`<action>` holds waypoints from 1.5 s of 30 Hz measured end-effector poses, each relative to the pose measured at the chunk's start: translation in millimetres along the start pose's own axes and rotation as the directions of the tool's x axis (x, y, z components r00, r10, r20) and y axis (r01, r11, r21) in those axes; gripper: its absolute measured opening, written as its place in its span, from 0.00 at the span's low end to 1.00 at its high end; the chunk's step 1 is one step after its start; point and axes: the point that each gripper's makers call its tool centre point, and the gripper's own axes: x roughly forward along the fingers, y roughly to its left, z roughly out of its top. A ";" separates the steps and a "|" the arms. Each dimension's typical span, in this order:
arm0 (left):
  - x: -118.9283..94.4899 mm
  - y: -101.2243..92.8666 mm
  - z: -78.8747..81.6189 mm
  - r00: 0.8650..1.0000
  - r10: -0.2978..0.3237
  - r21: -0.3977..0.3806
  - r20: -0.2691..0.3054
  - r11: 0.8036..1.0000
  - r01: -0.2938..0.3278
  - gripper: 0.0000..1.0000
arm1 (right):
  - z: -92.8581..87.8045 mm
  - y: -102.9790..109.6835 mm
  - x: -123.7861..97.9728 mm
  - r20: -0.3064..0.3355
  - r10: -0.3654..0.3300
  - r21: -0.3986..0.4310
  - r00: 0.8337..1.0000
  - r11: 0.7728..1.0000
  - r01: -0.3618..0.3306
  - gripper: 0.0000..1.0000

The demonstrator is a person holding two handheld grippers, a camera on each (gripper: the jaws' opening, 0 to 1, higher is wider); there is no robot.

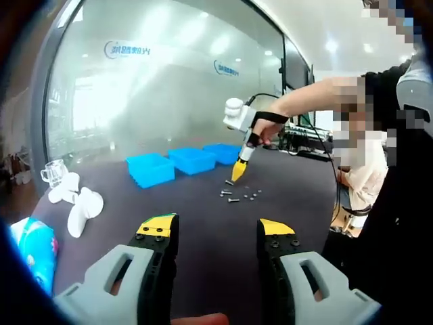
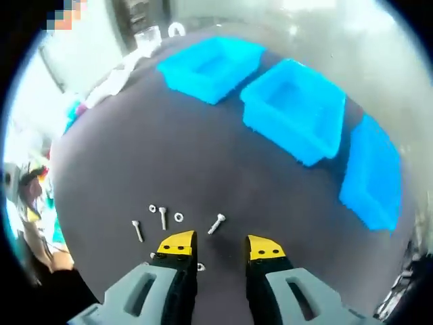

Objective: Sort the screws, nuts, and washers into the corresponding bins

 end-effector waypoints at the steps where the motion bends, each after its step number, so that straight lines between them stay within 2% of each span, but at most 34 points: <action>1: 0.6 -0.5 -0.1 1.000 -0.002 -0.001 0.001 1.000 0.002 0.46 | -1.9 0.1 1.5 -0.013 -0.007 0.029 1.000 1.000 0.007 0.24; 4: 2.3 -2.1 -1.1 1.000 -0.012 -0.001 0.006 1.000 0.012 0.46 | -9.8 -4.6 4.8 -0.062 -0.042 0.059 0.997 0.997 0.046 0.24; 12: 6.2 -3.2 -7.5 0.999 -0.036 -0.030 0.034 0.999 0.037 0.45 | -4.2 -3.4 2.9 -0.065 -0.041 0.199 0.997 0.979 0.053 0.18; 16: 6.5 -1.0 -8.6 0.998 -0.041 -0.041 0.044 0.998 0.043 0.45 | -1.4 -2.4 4.4 -0.084 -0.048 0.194 0.995 0.979 0.064 0.18; 24: 8.5 -1.1 -5.2 0.996 -0.058 -0.047 0.062 0.997 0.061 0.45 | 8.1 -2.7 10.9 -0.083 -0.046 0.233 0.996 0.970 0.064 0.17; 26: 8.7 -0.6 -5.4 0.997 -0.057 -0.039 0.059 0.997 0.060 0.45 | 5.2 0.0 11.1 -0.083 -0.049 0.227 0.995 0.972 0.067 0.15; 28: 8.8 -0.1 -5.9 0.997 -0.057 -0.038 0.058 0.998 0.059 0.45 | 12.0 -6.5 16.5 -0.091 -0.056 0.224 0.994 0.972 0.076 0.12; 38: 8.4 1.7 -8.7 0.997 -0.055 -0.042 0.053 0.997 0.057 0.45 | 3.6 -1.2 18.4 -0.101 -0.057 0.232 0.993 0.969 0.079 0.09; 42: 8.4 1.4 -9.8 0.997 -0.055 -0.045 0.050 0.997 0.057 0.45 | 3.2 -3.0 17.9 -0.101 -0.064 0.218 0.993 0.972 0.085 0.00; 45: 8.0 1.1 -10.2 0.997 -0.056 -0.046 0.050 0.997 0.058 0.45 | 7.4 -3.8 20.8 -0.104 -0.067 0.200 0.992 0.976 0.087 0.00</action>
